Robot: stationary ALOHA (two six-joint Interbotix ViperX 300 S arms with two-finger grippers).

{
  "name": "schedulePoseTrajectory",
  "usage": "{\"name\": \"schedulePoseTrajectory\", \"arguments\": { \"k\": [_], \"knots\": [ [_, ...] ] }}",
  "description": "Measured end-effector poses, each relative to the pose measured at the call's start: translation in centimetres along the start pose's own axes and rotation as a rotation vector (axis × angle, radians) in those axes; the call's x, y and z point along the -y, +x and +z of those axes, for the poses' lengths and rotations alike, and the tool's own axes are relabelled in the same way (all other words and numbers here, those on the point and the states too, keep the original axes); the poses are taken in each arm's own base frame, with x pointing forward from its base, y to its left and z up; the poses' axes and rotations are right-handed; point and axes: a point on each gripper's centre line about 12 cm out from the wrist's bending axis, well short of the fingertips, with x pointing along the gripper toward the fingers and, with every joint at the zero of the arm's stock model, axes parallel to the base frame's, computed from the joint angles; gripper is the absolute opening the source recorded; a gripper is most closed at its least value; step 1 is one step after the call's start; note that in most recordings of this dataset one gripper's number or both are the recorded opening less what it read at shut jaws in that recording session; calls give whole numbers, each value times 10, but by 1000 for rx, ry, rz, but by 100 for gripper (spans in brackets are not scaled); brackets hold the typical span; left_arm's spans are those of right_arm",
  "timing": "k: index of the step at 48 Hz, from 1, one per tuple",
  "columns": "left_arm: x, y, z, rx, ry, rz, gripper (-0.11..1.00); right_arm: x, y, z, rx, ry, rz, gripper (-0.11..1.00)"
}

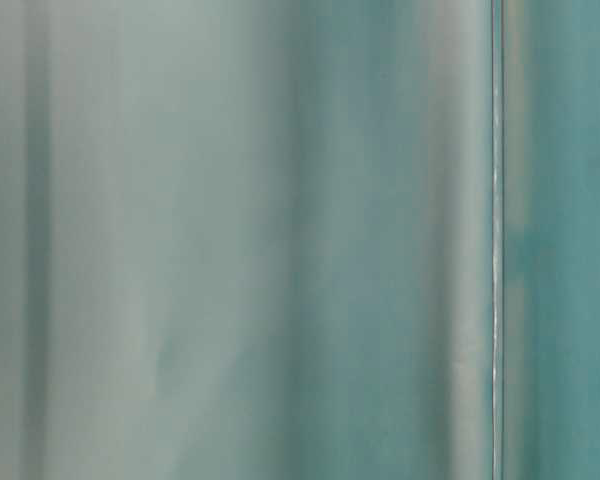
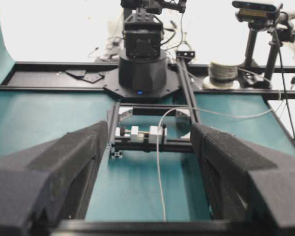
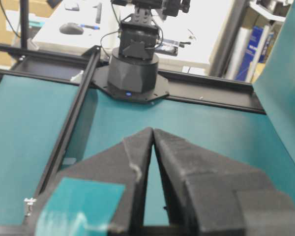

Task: Insert the wire into the hole on the right side and pull it with the left arm.
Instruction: 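Move the right gripper left over the grey wire near the white bracket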

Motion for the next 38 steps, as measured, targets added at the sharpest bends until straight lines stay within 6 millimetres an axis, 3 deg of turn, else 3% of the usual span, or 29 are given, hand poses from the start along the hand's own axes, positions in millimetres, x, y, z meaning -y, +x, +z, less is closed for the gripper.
{"name": "schedulePoseTrajectory", "arguments": {
  "k": [8, 14, 22, 28, 32, 38],
  "knots": [
    [-1, 0, -9, -15, -26, 7, -1, 0, 0, -19, -51, 9, -2, 2],
    [-1, 3, -20, -55, -29, 7, -10, 0, 2, -33, -94, 29, -3, 1],
    [0, 18, -47, -179, -28, 8, -10, 0, 9, -47, -158, 68, -6, 1],
    [0, 29, -66, -267, -28, 10, -4, 0, 13, -57, -202, 92, -11, 1],
    [-1, 35, -75, -299, -24, 12, 8, 0, 15, -62, -222, 112, -14, 2],
    [-1, 39, -85, -328, -20, 14, 36, 0, 18, -66, -230, 141, -18, 26]
  ]
}}
